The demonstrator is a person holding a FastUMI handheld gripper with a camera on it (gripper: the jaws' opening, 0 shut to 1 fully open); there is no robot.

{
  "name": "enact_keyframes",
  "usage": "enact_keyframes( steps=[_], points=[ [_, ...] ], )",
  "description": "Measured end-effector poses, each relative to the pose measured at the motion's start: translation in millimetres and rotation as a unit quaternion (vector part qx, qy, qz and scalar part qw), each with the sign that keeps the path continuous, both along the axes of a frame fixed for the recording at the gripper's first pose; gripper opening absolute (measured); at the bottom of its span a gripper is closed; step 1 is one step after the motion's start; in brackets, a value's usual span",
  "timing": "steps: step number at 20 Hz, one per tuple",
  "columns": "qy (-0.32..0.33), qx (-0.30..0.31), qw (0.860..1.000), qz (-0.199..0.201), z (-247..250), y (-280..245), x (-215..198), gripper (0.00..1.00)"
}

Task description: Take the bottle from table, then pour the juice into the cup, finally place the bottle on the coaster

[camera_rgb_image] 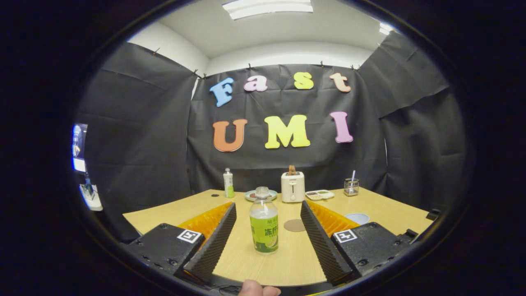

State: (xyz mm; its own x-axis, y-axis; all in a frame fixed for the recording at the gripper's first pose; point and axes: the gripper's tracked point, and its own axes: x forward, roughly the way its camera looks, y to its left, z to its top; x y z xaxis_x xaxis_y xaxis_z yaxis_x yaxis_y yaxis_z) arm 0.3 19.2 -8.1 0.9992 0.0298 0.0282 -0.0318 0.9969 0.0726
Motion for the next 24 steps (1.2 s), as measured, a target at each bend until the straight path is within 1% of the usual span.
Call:
enact_keyframes(
  steps=[8,14,24],
  points=[
    [0.033,0.002,0.999,-0.011,-34.3,-0.9,23.0,1.00],
    [0.054,-0.008,0.998,-0.017,-51.4,1.3,44.1,1.00],
    [0.106,-0.018,0.994,-0.017,-82.1,10.4,97.0,1.00]
  ],
)
